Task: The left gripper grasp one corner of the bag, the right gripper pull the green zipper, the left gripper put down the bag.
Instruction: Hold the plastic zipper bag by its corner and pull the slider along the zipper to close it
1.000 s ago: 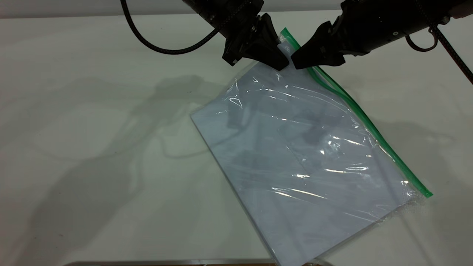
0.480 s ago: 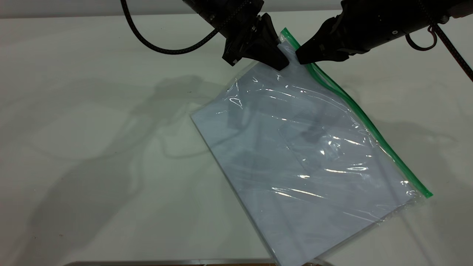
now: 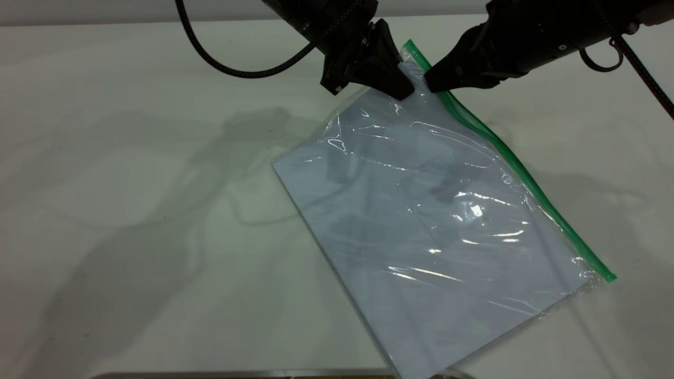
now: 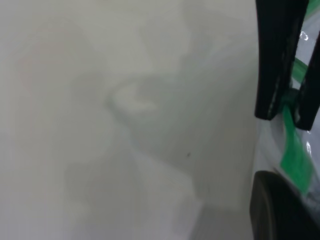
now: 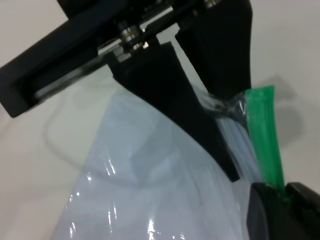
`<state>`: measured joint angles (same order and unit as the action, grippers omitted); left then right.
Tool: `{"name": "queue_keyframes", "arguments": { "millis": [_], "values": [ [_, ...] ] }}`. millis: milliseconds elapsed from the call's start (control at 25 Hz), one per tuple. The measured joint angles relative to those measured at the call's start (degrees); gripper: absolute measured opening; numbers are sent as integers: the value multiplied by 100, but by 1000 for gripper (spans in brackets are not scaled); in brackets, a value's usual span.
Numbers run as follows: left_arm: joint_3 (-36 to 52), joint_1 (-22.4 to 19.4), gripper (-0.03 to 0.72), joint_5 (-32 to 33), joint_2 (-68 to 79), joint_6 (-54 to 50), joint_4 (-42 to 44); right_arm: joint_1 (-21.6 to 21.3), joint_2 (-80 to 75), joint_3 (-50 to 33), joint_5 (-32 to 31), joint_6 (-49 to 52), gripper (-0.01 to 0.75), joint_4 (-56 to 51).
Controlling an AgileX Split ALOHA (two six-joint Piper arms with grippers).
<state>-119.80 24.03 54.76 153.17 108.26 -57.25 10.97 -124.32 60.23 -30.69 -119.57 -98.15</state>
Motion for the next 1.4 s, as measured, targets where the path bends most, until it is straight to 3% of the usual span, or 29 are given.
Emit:
{"name": "queue_keyframes", "arguments": {
  "millis": [560,1400],
  "values": [
    [6,-342,55,91,100,0,-861,56,9,85,702,188,38,447],
    [6,-776,55,173,95,-36,-1127,87,3,51,2459,195,37,626]
  ]
}}
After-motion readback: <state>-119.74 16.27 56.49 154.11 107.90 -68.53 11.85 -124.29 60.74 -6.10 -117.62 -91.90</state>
